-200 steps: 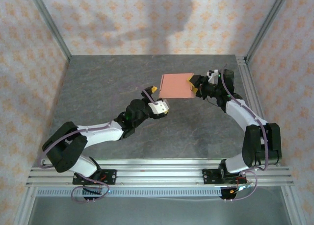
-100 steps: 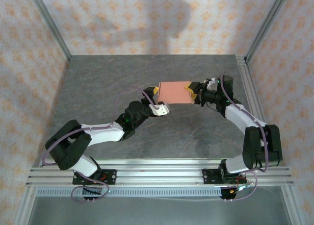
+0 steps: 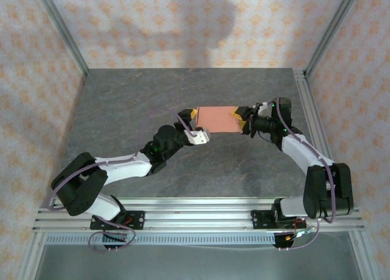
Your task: Fold the paper box
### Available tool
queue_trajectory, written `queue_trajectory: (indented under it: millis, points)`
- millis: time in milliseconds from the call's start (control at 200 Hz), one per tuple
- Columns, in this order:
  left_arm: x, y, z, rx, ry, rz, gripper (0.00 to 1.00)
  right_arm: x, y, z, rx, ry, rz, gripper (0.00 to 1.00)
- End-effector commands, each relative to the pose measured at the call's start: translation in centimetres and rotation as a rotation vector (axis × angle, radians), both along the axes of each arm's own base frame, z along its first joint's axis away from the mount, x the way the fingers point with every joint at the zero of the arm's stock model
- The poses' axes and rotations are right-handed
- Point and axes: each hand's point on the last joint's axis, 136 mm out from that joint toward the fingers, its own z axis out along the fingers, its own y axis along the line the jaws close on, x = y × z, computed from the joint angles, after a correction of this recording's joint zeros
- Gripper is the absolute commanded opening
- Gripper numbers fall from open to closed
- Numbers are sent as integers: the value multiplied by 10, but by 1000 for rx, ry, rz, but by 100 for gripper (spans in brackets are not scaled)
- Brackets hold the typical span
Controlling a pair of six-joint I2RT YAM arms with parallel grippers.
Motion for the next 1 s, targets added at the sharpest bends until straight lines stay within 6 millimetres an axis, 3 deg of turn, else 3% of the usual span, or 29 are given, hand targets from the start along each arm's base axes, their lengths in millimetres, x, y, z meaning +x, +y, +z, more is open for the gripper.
queue_trajectory:
  millis: [0, 205, 661, 996]
  points:
    - [-6, 4, -1, 57, -14, -13, 79, -15, 1, 13, -21, 1, 50, 37]
    - [-8, 5, -1, 126, -56, -15, 72, -27, -5, 13, -75, 22, 75, 36]
    - [-14, -2, -2, 141, -51, -53, 52, -23, -8, 13, -110, 40, 99, 36]
    - [-13, -4, -2, 113, -12, -51, 44, -21, -10, 10, -123, 59, 86, 36]
